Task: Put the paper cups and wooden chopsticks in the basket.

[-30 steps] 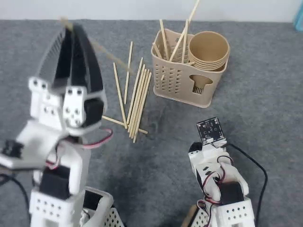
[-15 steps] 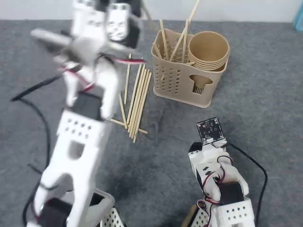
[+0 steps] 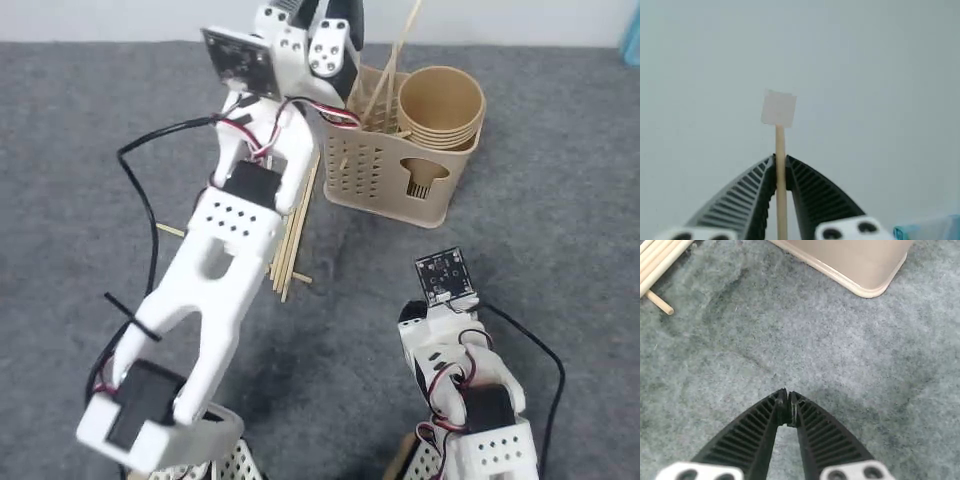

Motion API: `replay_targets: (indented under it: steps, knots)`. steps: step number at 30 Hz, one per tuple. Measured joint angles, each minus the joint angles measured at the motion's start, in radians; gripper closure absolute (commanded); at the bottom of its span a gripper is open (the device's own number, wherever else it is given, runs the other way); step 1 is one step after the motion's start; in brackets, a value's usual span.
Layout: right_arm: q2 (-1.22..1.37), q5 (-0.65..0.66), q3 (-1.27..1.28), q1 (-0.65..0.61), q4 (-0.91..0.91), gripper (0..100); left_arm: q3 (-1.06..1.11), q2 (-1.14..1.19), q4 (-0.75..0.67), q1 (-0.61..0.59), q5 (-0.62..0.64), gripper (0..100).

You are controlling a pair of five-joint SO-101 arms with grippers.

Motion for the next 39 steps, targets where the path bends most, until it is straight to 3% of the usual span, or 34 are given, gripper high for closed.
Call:
replay_targets:
  steps: [7,14,27,33,39]
  knots:
    - [0.0,0.0,0.0,0.0,0.0,99.0,0.002,0.081,-0.008,-0.002,0.0,98]
    - [0.0,0.0,0.0,0.0,-0.002,99.0,0.002,0.123,-0.078,-0.006,0.0,84]
    - [0.0,0.0,0.0,0.0,-0.002,99.0,0.011,0.049,-0.025,-0.051,-0.002,92]
    - [0.0,0.0,0.0,0.0,-0.002,99.0,0.011,-0.137,0.16,-0.14,-0.002,94]
    - [0.0,0.0,0.0,0.0,-0.002,99.0,0.011,-0.242,0.485,-0.262,0.002,96]
